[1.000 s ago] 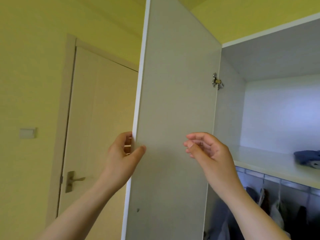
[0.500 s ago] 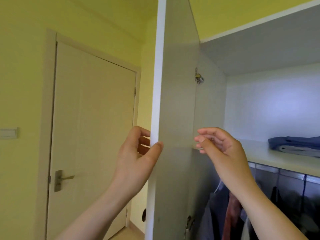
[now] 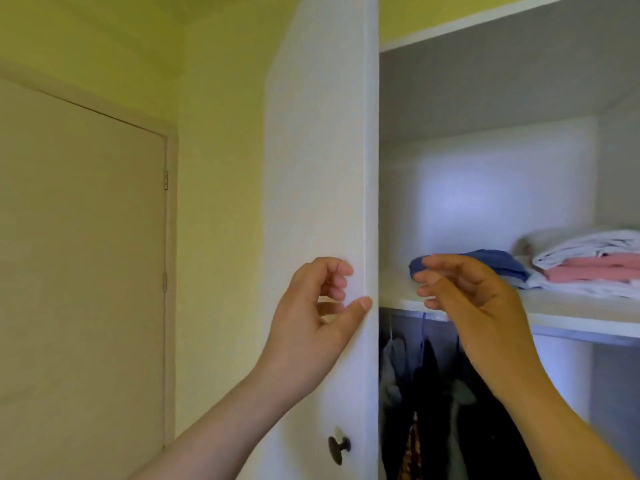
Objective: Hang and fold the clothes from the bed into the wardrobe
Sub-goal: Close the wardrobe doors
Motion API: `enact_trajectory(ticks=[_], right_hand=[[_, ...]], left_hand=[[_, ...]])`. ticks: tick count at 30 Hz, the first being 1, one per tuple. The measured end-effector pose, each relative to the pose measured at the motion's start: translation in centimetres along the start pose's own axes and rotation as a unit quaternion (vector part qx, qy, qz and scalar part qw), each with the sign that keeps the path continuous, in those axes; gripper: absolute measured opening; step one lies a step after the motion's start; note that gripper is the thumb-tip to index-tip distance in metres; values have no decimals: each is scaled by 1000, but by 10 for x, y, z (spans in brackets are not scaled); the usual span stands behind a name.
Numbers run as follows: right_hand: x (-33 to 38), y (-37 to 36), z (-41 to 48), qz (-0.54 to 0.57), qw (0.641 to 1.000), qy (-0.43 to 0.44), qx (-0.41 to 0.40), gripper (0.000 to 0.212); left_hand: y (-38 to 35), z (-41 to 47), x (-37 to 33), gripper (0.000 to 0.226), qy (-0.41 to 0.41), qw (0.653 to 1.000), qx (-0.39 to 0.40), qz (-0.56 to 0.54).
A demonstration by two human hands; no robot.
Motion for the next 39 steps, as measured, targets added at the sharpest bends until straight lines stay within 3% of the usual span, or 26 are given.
enact_trajectory(ticks=[8,29,31,33,36,39], right_hand=[[-26,82,-9,-69,994,-52,-67,17],[-31,129,-24,-169,972,-111,-124,23],[-25,134,-27,-171,971,-111,-128,23],[-17,141,-33,-178,968,-110,-136,24],[0,158,-44,-195,963,-102,-158,22],[21,180,-58,-239,946,-96,-197,17]], left_hand=[[-91,25,61,61,-6,986,142,90],[-169,81,132,84,72,953,204,211],[-169,74,127,77,72,961,207,167],[-173,61,114,69,101,970,215,46],[-190,40,83,47,149,955,215,-142],[-211,22,44,32,153,935,226,-228]])
Point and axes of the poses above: each hand's wrist, its own z-axis towards the middle knuckle, its own y-axis out of the back of the hand, x = y × z, the point moved 2 cm from there along z, towards the middle knuckle, and after that the axes turned 15 degrees about -z, right-handed, at the moved point
